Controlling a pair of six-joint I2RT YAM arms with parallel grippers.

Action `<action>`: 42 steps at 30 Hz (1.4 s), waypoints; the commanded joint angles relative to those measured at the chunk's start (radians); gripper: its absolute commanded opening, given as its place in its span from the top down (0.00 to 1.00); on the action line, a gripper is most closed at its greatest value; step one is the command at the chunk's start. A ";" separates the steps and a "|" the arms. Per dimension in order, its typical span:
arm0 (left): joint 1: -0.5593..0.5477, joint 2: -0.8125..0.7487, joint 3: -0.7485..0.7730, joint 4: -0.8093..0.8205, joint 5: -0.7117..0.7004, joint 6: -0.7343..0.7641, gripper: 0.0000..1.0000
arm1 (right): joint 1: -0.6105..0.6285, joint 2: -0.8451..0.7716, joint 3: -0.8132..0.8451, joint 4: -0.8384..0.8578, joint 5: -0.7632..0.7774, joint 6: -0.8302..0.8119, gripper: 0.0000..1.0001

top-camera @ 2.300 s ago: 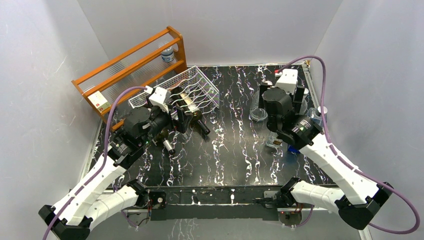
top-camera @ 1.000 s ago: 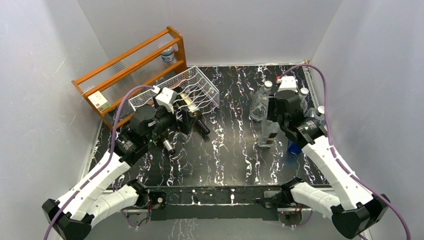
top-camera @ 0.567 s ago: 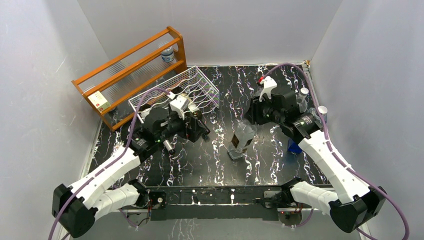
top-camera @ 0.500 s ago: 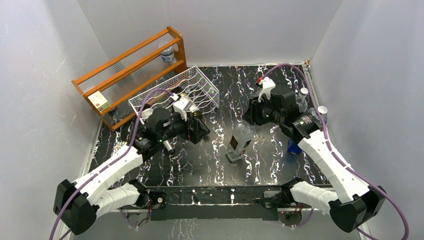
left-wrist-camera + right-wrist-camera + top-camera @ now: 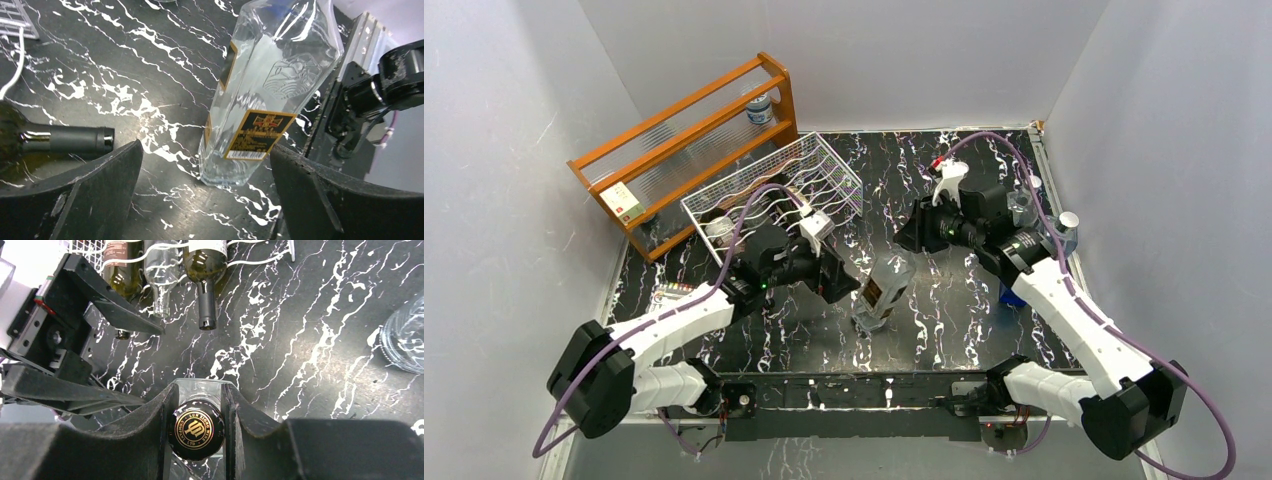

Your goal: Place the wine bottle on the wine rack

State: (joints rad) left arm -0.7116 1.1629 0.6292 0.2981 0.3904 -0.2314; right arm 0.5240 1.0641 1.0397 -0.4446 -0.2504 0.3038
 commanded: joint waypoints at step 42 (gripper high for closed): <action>-0.157 0.149 -0.016 0.258 0.026 0.215 0.14 | 0.002 -0.097 0.137 0.185 -0.084 0.229 1.00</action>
State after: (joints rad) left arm -0.8639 1.3613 0.6430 0.4843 0.3992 -0.0860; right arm 0.5240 1.0195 1.0702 -0.3973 -0.2722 0.4511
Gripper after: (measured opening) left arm 0.866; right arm 0.429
